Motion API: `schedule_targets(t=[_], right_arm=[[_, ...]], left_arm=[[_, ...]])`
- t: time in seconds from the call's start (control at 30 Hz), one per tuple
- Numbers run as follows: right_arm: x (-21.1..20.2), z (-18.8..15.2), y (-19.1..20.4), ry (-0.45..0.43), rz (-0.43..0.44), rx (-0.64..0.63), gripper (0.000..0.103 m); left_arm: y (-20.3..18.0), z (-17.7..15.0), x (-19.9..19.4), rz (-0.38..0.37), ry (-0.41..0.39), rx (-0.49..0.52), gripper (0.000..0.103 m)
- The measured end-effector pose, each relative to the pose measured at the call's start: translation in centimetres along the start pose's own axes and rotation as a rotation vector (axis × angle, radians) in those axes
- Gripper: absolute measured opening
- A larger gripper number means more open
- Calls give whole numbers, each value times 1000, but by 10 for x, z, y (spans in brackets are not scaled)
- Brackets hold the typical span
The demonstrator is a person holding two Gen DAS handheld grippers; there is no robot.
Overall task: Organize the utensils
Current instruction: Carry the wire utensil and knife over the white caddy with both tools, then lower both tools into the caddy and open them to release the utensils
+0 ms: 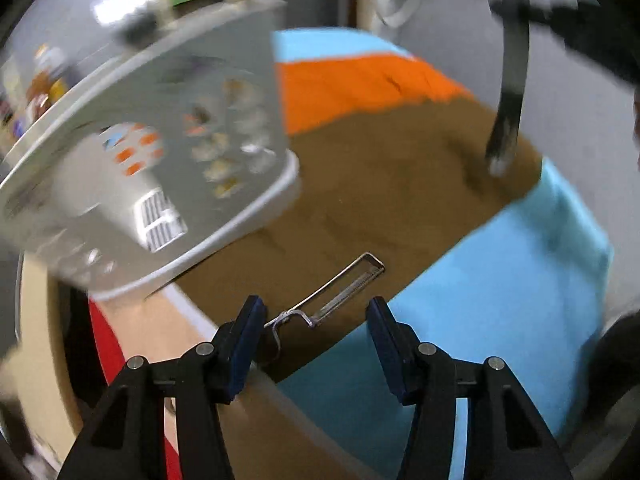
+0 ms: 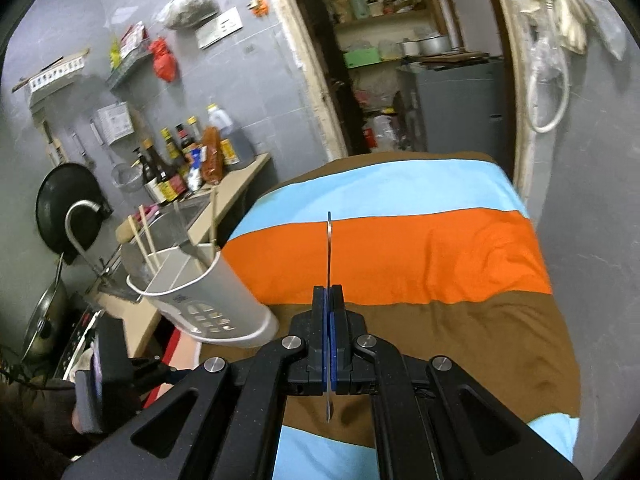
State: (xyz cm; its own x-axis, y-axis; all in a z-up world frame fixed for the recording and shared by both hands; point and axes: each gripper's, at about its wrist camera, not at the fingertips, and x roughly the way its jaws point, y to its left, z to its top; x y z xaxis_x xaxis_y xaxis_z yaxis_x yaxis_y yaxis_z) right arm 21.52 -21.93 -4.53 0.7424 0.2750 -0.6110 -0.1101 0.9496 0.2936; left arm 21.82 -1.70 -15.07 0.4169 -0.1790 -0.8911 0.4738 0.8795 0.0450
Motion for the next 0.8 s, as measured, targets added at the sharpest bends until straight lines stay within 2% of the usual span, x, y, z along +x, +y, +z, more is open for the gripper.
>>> schedule_targets(t=[0.07,0.13,0.2,0.27,0.37,0.5,0.53,0.6,0.8], right_arm=[[-4,0,-4,-9,-16,12,1],[-8,1,-7,-17,-27,22,1],[-11,2,-7,-26,-32,25,1],[-13,5,-6,-34,-30,24,1],[-16,11,5,-68,12,6,1],[-18,23,33,-132,89,-58,1],[-18,27,39,-145,104,-67,1],[-18,37,55,-179,143,-85,1],[-16,67,99,-287,257,-120,2]], left_arm=[[-7,4,9,16,31,72,51],[-6,11,12,-24,43,87,39],[-9,16,11,-17,41,115,18],[-11,20,7,-23,46,115,12],[1,30,-33,-144,-79,-44,12],[20,31,-92,-208,-305,-225,12],[27,31,-108,-200,-367,-278,12],[39,32,-128,-184,-443,-336,12],[82,30,-182,-146,-641,-478,12]])
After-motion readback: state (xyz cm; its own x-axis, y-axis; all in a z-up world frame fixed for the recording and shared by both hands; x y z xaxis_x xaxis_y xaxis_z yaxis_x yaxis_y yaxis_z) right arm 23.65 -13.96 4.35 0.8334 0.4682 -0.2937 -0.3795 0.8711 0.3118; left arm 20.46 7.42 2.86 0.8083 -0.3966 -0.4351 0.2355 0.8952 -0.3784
